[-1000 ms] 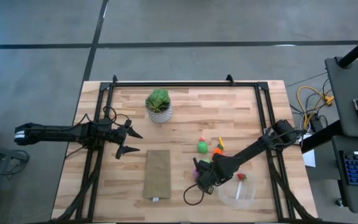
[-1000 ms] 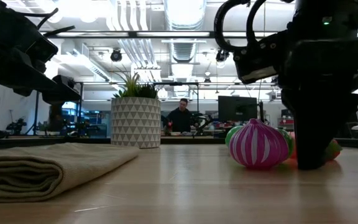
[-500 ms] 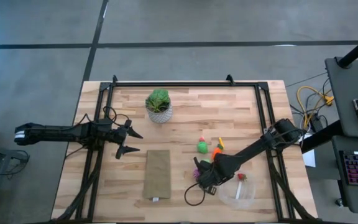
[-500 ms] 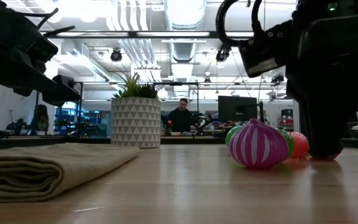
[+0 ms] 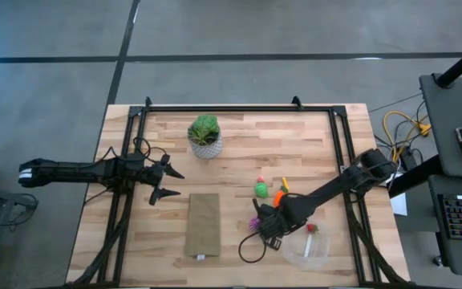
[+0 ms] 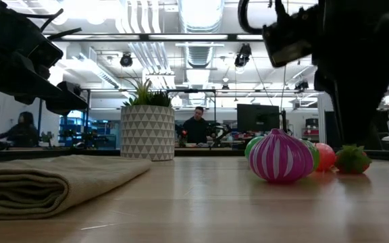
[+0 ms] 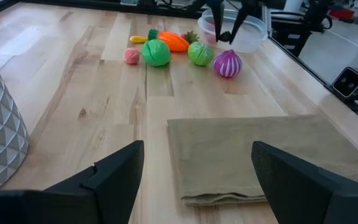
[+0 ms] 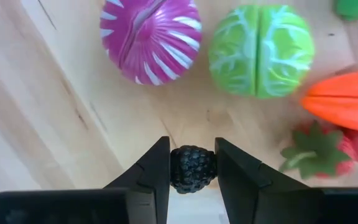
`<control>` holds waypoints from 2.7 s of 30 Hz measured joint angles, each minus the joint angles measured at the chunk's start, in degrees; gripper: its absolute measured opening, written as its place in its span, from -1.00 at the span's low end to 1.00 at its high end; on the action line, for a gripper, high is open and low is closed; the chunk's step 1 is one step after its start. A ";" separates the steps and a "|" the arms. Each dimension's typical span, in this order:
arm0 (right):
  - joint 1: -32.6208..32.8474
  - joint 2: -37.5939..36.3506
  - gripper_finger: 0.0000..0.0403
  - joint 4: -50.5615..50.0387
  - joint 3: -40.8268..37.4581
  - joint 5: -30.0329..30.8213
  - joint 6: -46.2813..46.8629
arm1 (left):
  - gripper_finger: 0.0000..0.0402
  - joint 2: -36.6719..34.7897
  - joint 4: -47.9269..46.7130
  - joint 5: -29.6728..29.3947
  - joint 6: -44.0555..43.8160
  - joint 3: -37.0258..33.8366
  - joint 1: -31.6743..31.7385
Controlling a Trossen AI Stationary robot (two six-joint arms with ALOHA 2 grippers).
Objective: Pick and placing Produce into tupperware
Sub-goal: Put the blackberry into the transparent container, then put the onion into the transparent container
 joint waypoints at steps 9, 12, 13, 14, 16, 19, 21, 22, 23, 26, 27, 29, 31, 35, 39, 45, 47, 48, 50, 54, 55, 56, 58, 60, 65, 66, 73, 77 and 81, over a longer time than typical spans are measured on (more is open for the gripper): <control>2.15 -7.36 -0.50 -11.00 1.15 3.35 9.81 | 0.41 -0.02 0.00 0.00 0.00 0.00 0.00; 4.30 -8.54 -0.49 -15.68 0.30 3.16 16.17 | 0.41 0.04 -0.01 0.00 0.00 0.00 0.01; 5.12 -8.54 -0.49 -16.34 0.00 2.67 17.99 | 0.41 -0.01 -0.02 0.00 0.00 0.00 0.02; 5.89 -8.48 -0.49 -16.53 -0.38 2.13 19.48 | 0.41 -0.02 0.00 0.00 0.00 0.00 0.02; 6.76 -8.22 -0.49 -16.06 -1.49 0.65 21.04 | 0.41 0.00 0.00 0.00 0.00 0.00 0.02; 6.95 -7.39 -0.49 -13.88 -4.14 -1.83 23.33 | 0.41 -0.09 0.00 0.00 0.00 0.00 0.00; 6.88 -7.03 -0.48 -14.43 -6.49 -1.97 26.94 | 0.41 0.00 -0.01 0.00 0.00 0.00 0.02; 6.88 -7.16 -0.48 -14.00 -7.63 -1.94 28.93 | 0.41 -0.02 0.00 0.00 0.00 0.00 0.01; 6.90 -7.48 -0.48 -13.20 -8.79 -1.96 30.70 | 0.41 -0.01 0.00 -0.01 0.00 0.00 0.02; 6.95 -8.51 -0.47 -10.39 -12.02 -2.15 33.15 | 0.41 -0.02 -0.02 0.00 0.00 0.00 0.00; 6.94 -8.73 -0.45 -8.84 -13.10 -2.66 33.32 | 0.41 0.00 0.00 0.00 0.00 0.00 0.02; 6.91 -9.20 -0.40 -6.05 -15.20 -3.50 33.35 | 0.41 0.00 0.00 0.00 0.00 0.00 0.00; 6.91 -10.05 -0.32 -3.39 -16.74 -3.91 34.03 | 0.41 -0.01 0.00 0.00 0.00 0.00 0.02; 6.95 -11.45 -0.15 -3.21 -16.98 -1.99 36.78 | 0.41 0.04 0.00 0.00 0.00 0.00 0.02; 7.25 -12.15 0.02 -3.49 -15.01 1.00 36.90 | 0.41 0.00 0.00 0.00 0.00 0.00 0.02; 7.13 -11.72 0.15 -3.03 -7.40 13.08 28.09 | 0.41 0.00 0.00 0.00 0.00 0.00 0.00; 6.41 -10.70 0.15 -2.58 -4.97 14.33 22.11 | 0.41 0.00 0.00 0.00 0.00 0.00 0.02; 6.01 -9.97 0.15 -2.60 -4.02 14.49 19.57 | 0.41 0.00 0.00 0.00 -0.01 0.00 0.00; 5.21 -8.51 0.15 -2.10 -2.41 14.48 15.60 | 0.41 0.00 0.00 0.00 0.00 0.00 0.00; 4.19 -5.00 0.15 -1.19 -0.11 15.39 11.95 | 0.41 -0.02 0.00 0.00 0.00 0.00 0.02; 4.15 -3.89 0.16 -1.04 0.46 15.74 11.81 | 0.41 -0.02 0.00 0.00 0.00 0.00 0.01; 4.11 -2.92 0.17 -1.01 1.02 15.87 11.78 | 0.41 0.01 0.00 0.00 0.00 0.00 0.01; 4.13 -1.05 0.21 -0.53 2.33 15.86 11.79 | 0.41 0.02 0.00 -0.01 0.00 0.00 0.01; 4.15 0.67 0.27 -0.34 3.92 15.53 11.81 | 0.41 0.00 0.00 0.00 0.00 0.00 0.00; 4.54 3.16 0.44 -0.35 7.17 16.97 13.32 | 0.41 0.00 0.00 0.00 0.00 0.00 0.02; 4.64 3.65 0.46 -0.32 7.98 17.82 13.24 | 0.41 0.00 0.00 0.00 0.00 0.00 0.00; 5.81 8.62 0.56 -0.28 11.62 16.09 5.30 | 0.41 0.02 0.00 -0.02 0.00 0.00 0.00; 6.08 9.67 0.58 -0.30 12.57 14.93 7.78 | 0.41 0.11 -0.02 -0.02 0.00 0.00 0.01; 5.52 9.54 0.60 -0.31 12.68 14.98 8.13 | 0.41 0.11 0.00 -0.01 0.00 0.00 0.01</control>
